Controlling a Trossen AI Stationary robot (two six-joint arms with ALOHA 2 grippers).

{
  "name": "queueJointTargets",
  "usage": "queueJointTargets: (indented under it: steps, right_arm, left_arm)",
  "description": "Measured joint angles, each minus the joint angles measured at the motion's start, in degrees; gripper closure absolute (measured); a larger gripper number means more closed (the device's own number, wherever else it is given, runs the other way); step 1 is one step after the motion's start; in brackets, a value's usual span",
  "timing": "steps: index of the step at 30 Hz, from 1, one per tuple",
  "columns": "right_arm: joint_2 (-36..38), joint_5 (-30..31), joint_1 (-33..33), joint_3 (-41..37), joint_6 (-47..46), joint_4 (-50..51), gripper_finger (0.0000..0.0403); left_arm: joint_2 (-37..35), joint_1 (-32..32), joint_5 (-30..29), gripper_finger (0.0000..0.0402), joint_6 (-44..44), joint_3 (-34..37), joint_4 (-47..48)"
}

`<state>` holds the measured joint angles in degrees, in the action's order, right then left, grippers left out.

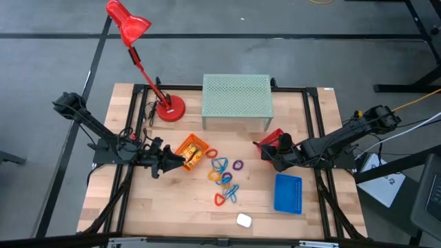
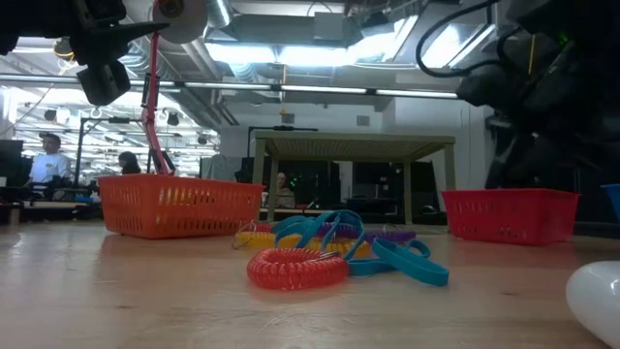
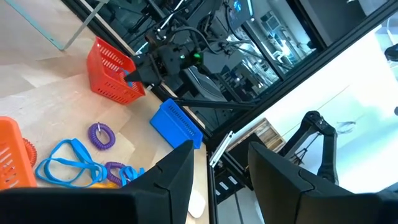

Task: Pick & Place Office Desk Supplies
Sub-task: Put the blue rubber band into the red bin

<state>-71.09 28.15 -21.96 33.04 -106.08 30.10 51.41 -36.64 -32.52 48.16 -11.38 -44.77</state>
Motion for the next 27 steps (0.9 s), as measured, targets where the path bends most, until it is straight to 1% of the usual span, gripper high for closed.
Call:
queueJointTargets:
  steps: [5, 7, 9, 12, 21, 24, 27]
  right_arm:
    - [0.0, -0.4, 0.0, 0.0, 0.1, 0.1, 0.0238]
    - [0.0, 1.0, 0.0, 0.0, 0.3, -0.8, 0.0211]
    - [0.1, 2.2, 0.0, 0.7, 0.4, -0.7, 0.0196]
    - [0.1, 3.3, 0.1, 2.8, 1.3, 0.4, 0.019]
    - [0.1, 3.8, 0.5, 11.3, 3.0, 13.1, 0.0199]
    - [0.1, 4.4, 0.5, 15.4, 7.1, 14.1, 0.0199]
    - [0.1, 6.3, 0.5, 21.3, 10.2, 13.1, 0.0199]
  left_arm:
    - [0.0, 0.0, -0.1, 0.0254, -0.3, 0.0, 0.0]
    - [0.0, 0.0, -0.1, 0.0254, -0.3, 0.0, 0.0]
    - [0.0, 0.0, -0.1, 0.0254, -0.3, 0.0, 0.0]
    - [0.0, 0.0, -0.1, 0.0254, 0.1, 0.0, 0.0]
    - [0.0, 0.0, -0.1, 0.0254, 0.1, 0.0, 0.0]
    - [0.0, 0.0, 0.4, 0.0254, 0.0, 0.0, 0.0]
    - [0.0, 0.0, 0.6, 0.0254, -0.2, 0.0, 0.2]
